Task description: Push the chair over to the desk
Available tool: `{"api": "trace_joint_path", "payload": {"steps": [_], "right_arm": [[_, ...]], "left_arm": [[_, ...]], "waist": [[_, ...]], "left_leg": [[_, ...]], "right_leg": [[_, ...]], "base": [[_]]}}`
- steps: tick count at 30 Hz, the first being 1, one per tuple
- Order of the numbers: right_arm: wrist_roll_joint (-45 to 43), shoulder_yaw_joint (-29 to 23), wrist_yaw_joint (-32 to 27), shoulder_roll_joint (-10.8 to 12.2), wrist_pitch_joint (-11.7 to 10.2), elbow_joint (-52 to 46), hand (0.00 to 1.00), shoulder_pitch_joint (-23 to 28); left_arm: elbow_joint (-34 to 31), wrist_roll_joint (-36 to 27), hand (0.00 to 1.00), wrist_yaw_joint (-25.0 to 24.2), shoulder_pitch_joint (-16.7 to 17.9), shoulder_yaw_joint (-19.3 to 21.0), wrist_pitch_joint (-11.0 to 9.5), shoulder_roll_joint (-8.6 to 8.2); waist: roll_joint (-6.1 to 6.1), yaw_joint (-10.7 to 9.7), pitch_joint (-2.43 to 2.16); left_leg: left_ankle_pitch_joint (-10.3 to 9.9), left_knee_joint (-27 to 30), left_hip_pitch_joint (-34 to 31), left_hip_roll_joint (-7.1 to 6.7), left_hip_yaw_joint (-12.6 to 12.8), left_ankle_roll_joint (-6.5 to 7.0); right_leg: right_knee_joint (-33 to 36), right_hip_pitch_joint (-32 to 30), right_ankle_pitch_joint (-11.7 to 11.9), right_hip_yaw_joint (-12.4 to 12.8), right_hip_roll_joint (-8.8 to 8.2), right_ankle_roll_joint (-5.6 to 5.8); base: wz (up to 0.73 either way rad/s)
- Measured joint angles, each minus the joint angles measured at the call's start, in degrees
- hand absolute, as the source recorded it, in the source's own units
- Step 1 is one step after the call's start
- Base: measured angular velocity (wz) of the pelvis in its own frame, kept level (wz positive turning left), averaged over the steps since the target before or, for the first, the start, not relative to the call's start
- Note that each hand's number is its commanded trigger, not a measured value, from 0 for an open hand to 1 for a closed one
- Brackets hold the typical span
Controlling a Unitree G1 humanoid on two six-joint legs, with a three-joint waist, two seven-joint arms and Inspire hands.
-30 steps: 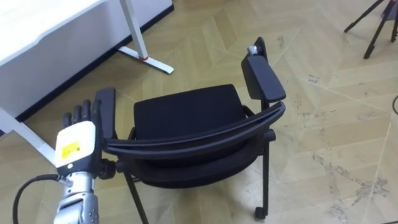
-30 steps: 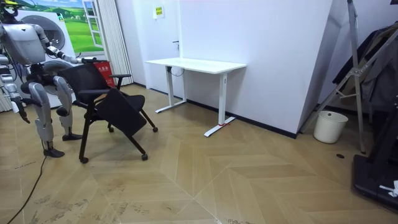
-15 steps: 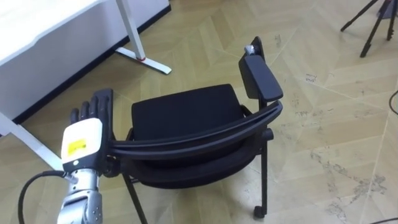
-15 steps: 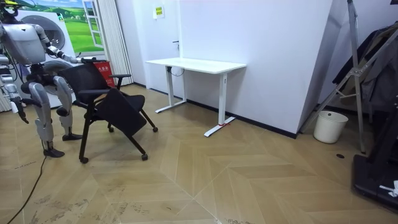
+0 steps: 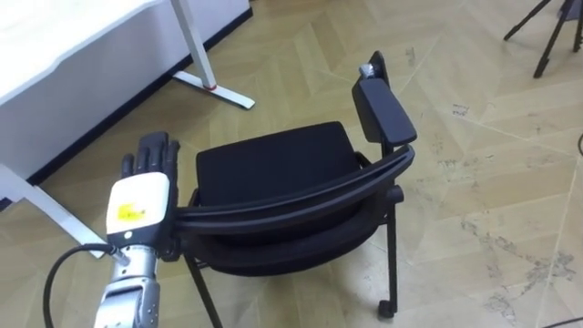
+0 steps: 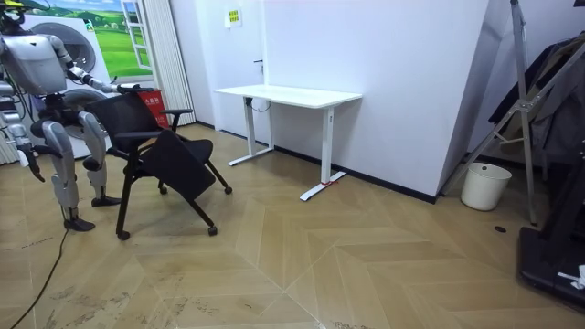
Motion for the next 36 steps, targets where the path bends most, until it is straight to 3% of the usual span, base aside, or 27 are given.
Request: {"api": "trace_joint_path", "payload": {"steps": [9,17,24,25,26,36], "right_arm": [[1.3,0.1,-1.3,0.5,0.2,0.4,0.00,-0.3],[1.4,0.1,-2.0,1.3,0.6,0.4,0.00,-0.2],[-0.4,0.1,-2.5,1.4,0.7,-0.4,0.00,-0.2],[-0.9,0.1,-2.5,1.4,0.7,-0.8,0.00,-0.2],[-1.1,0.1,-2.5,1.4,0.7,-1.0,0.00,-0.3],[-3.0,0.1,-1.8,1.4,0.7,-1.0,0.00,-0.3]], "left_arm": [[-1.7,0.0,0.00,-0.7,0.8,-1.2,1.8,-0.13],[-1.1,0.6,0.00,-0.3,0.8,-1.2,2.4,-0.38],[1.0,1.2,0.00,0.8,1.0,-1.6,2.6,-0.42],[1.1,1.2,0.17,1.0,1.1,-1.7,2.6,-0.43],[1.1,1.2,1.00,1.2,1.1,-1.8,2.5,-0.43],[1.5,2.6,1.00,2.1,1.9,-2.6,2.6,0.18]], "waist": [[-0.66,-0.2,-0.08],[-2.35,-0.3,-0.29],[-2.18,-0.4,-0.23],[-2.16,-0.5,-0.25],[-2.15,-0.6,-0.25],[-1.93,-1.1,-0.41]], "left_leg": [[0.0,0.0,-0.1,-0.06,0.2,0.04],[0.0,-0.2,0.9,-0.11,0.4,0.07],[0.1,-0.6,1.9,-0.19,0.6,0.11],[0.1,-0.6,2.0,-0.25,0.6,0.13],[0.1,-0.6,1.9,-0.36,0.6,0.22],[0.2,-0.7,2.0,-0.56,0.7,0.27]], "right_leg": [[0.0,-0.3,0.0,0.0,-0.06,0.07],[0.0,0.9,-0.1,0.1,-0.06,0.10],[0.0,1.4,-0.1,1.0,-0.06,0.19],[0.0,1.4,-0.2,1.3,-0.06,0.25],[-0.1,1.4,-0.2,1.6,-0.06,0.26],[-0.1,1.0,-0.2,2.7,-0.16,0.33]], "base": [[0.00],[0.00],[-0.02],[0.00],[0.00],[0.00]]}}
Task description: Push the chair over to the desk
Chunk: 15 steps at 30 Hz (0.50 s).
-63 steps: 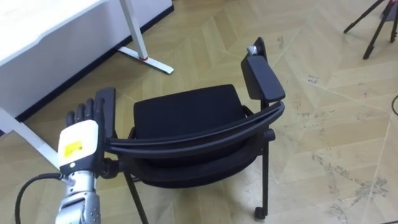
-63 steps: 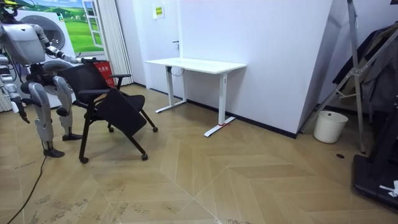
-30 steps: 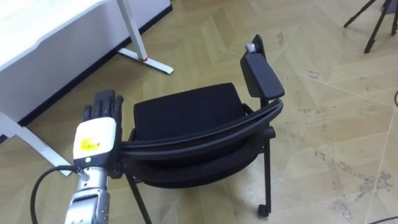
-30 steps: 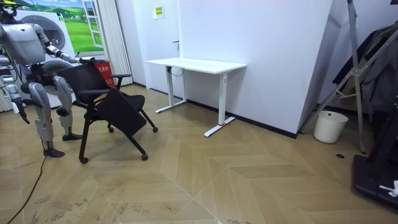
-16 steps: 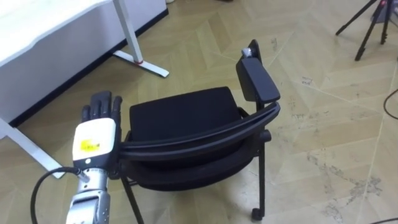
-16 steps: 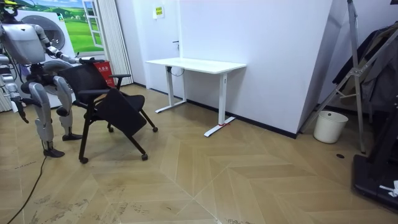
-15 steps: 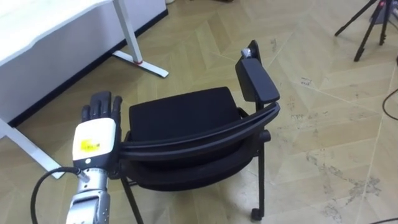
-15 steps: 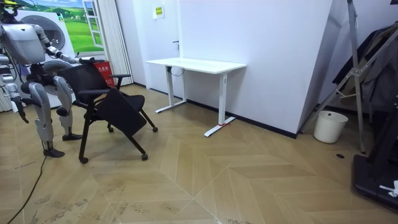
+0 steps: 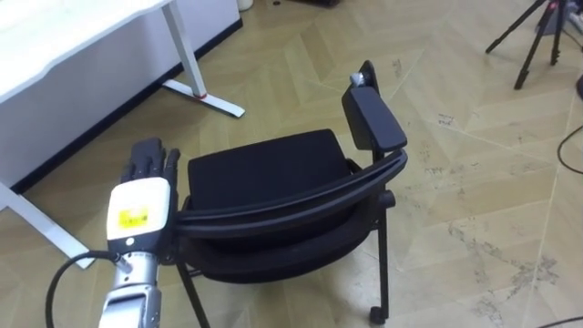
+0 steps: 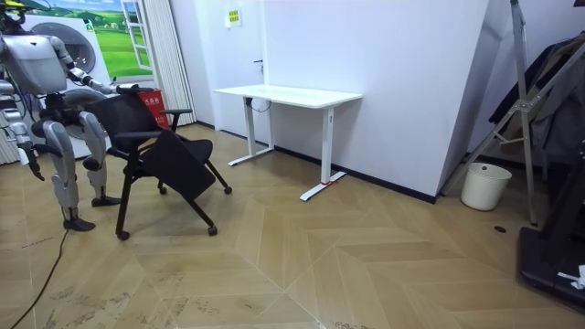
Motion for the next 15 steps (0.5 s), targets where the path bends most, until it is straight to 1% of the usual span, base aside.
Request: {"api": "trace_joint_path", "payload": {"steps": [1,2,6,15], "right_arm": [[0.0,0.0,0.0,-0.1,0.0,0.0,0.00,0.0],[0.0,0.0,0.0,-0.1,0.0,0.0,0.00,-0.2],[0.0,0.0,0.0,-0.1,0.0,0.0,0.00,-0.3],[0.1,0.0,0.1,0.0,0.1,0.0,0.00,-0.4]], "left_arm": [[0.0,0.0,1.00,-0.8,-0.1,-0.3,0.0,0.40],[0.2,0.0,1.00,-1.1,-0.1,-0.3,0.3,0.30],[1.0,0.0,1.00,-1.1,-0.2,-0.3,0.7,-0.15],[1.7,0.0,1.00,-0.7,-0.4,-0.4,0.5,-0.04]], "waist": [[0.18,0.0,-0.12],[0.26,-0.2,-0.17],[0.24,-0.2,-0.17],[0.23,-0.3,-0.17]], "left_leg": [[0.1,0.0,0.0,-0.02,0.0,0.08],[0.1,0.0,0.1,-0.02,0.0,0.11],[0.1,0.0,0.8,-0.05,0.3,0.14],[0.1,0.0,0.9,-0.07,0.4,0.21]], "right_leg": [[0.1,0.0,0.0,0.1,-0.02,0.00],[0.1,0.0,0.0,0.1,-0.02,0.00],[0.2,0.5,0.0,0.3,-0.02,0.02],[0.2,0.5,0.0,0.5,-0.04,0.03]], "base": [[0.00],[0.00],[-0.02],[0.00]]}}
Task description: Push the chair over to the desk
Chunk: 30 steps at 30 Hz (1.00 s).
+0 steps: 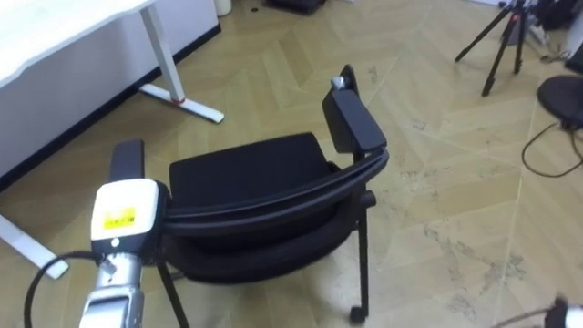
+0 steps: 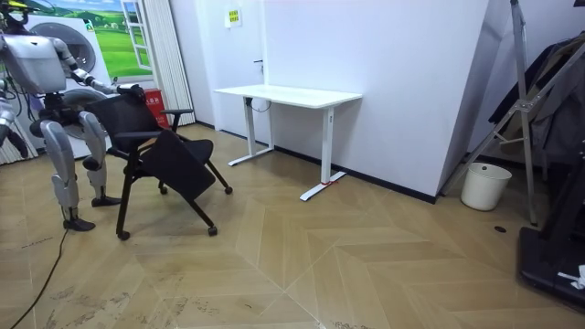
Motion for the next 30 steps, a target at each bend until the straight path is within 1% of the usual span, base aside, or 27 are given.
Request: {"api": "trace_joint_path", "payload": {"steps": [2,4,6,8,9,11,15,17,19,21,23,25,26,28,30], "right_arm": [[-3.4,1.8,-0.8,-0.7,1.2,-6.2,0.00,0.0],[-7.7,3.0,-0.9,-0.7,1.8,-10.3,0.00,-0.2],[-11.8,4.5,-0.9,-0.6,2.0,-14.2,0.00,-0.7],[-17.6,6.3,0.0,-0.6,2.4,-20.6,0.00,-0.8],[-19.2,6.9,0.4,-0.6,2.4,-22.0,0.00,-0.8],[-23.6,9.2,2.0,-0.7,3.0,-26.9,0.00,-0.9],[-28.5,13.4,5.0,-0.7,2.9,-29.6,0.00,-2.3],[-31.9,15.2,7.6,-0.8,3.0,-30.9,0.00,-2.8],[-34.6,16.6,10.0,-0.8,3.1,-32.3,0.00,-3.6],[-35.1,17.7,12.4,-0.9,3.5,-34.0,0.00,-4.7],[-35.1,18.0,13.5,-0.9,3.7,-35.2,0.00,-5.8],[-35.1,18.2,14.5,-0.9,3.8,-36.0,0.00,-7.0],[-35.1,18.8,15.4,-1.0,4.3,-37.4,0.00,-7.8],[-35.2,20.0,16.8,-1.2,4.3,-38.9,0.00,-9.3],[-36.8,21.0,18.2,-1.2,4.3,-39.9,0.00,-10.4]], "left_arm": [[-0.7,0.0,1.00,-0.7,-0.5,-0.4,0.5,0.17],[-0.8,0.0,1.00,-1.4,-1.3,-0.6,0.5,0.21],[-1.3,0.1,1.00,-1.7,-1.7,-0.8,0.6,0.11],[-2.6,0.1,1.00,-1.7,-1.6,-1.4,1.2,-0.08],[-2.7,0.1,1.00,-1.7,-1.6,-1.5,1.3,-0.09],[-2.8,0.1,1.00,-2.0,-2.1,-2.3,1.5,-0.32],[-2.8,0.8,1.00,-3.2,-3.2,-2.7,1.4,-0.34],[-2.7,2.1,1.00,-4.8,-3.8,-3.3,1.4,-0.24],[-2.9,2.9,1.00,-5.8,-4.0,-3.3,1.5,-0.14],[-2.8,4.1,1.00,-6.7,-4.5,-3.9,1.9,0.28],[-3.2,4.1,1.00,-6.9,-4.7,-4.2,2.1,0.61],[-3.5,4.3,1.00,-7.2,-5.1,-4.5,2.3,0.63],[-4.0,4.6,1.00,-7.6,-5.2,-4.8,2.6,0.80],[-4.9,4.9,1.00,-8.3,-5.2,-5.1,3.0,1.21],[-5.5,5.3,1.00,-8.6,-5.1,-5.3,3.3,1.20]], "waist": [[-0.29,1.0,-0.02],[-0.29,1.7,-0.02],[-0.26,2.0,-0.05],[-0.23,2.1,-0.07],[-0.24,2.3,-0.07],[-0.26,3.2,-0.06],[-0.28,4.0,-0.04],[-0.36,5.1,0.02],[-0.41,5.1,0.06],[-0.51,5.1,0.15],[-0.53,5.0,0.26],[-0.56,5.0,0.26],[-0.55,5.0,0.27],[-0.57,5.1,0.24],[-0.69,5.1,0.26]], "left_leg": [[0.0,0.0,-0.4,0.01,0.3,0.00],[0.0,0.0,-0.7,0.00,0.3,0.00],[0.0,0.0,-1.2,0.00,0.2,0.00],[0.0,0.0,-1.5,0.00,0.2,0.02],[0.0,0.0,-1.5,0.00,0.2,0.02],[0.0,-0.1,-1.5,0.00,0.2,0.02],[0.0,-0.1,-1.4,0.00,0.2,0.02],[0.0,-0.1,-1.4,0.00,0.4,0.02],[0.0,-0.1,-1.4,0.00,0.6,0.02],[0.0,-0.1,-1.4,0.00,0.6,0.02],[0.0,0.0,-1.5,0.00,0.6,0.02],[0.0,0.0,-1.9,0.01,0.5,0.02],[0.0,0.0,-2.1,0.01,0.5,0.02],[0.0,0.1,-2.4,0.00,0.5,0.07],[0.1,0.1,-2.5,0.00,0.4,0.11]], "right_leg": [[0.1,-0.6,0.2,0.2,0.02,-0.05],[0.0,-0.8,0.3,0.2,0.02,-0.02],[0.0,-1.2,0.3,0.1,0.02,-0.02],[0.2,-1.2,0.4,0.0,0.02,-0.06],[0.3,-1.1,0.4,0.1,0.01,-0.06],[0.4,-1.1,0.4,0.1,0.02,-0.06],[0.8,-1.3,0.4,0.2,0.01,-0.06],[1.0,-1.5,0.4,0.3,0.01,-0.06],[1.0,-1.5,0.4,0.4,0.01,-0.06],[1.0,-1.5,0.4,0.4,0.01,-0.06],[1.0,-1.5,0.4,0.4,-0.01,-0.06],[0.9,-1.6,0.4,0.4,-0.03,-0.05],[0.9,-1.8,0.4,0.3,-0.05,-0.05],[1.1,-2.4,0.4,0.3,-0.06,-0.06],[1.2,-2.4,0.4,0.2,-0.10,-0.06]], "base": [[-0.04],[0.00],[0.02],[0.00],[0.00],[0.00],[-0.01],[-0.03],[-0.02],[0.00],[0.00],[0.00],[0.00],[0.00],[0.02]]}}
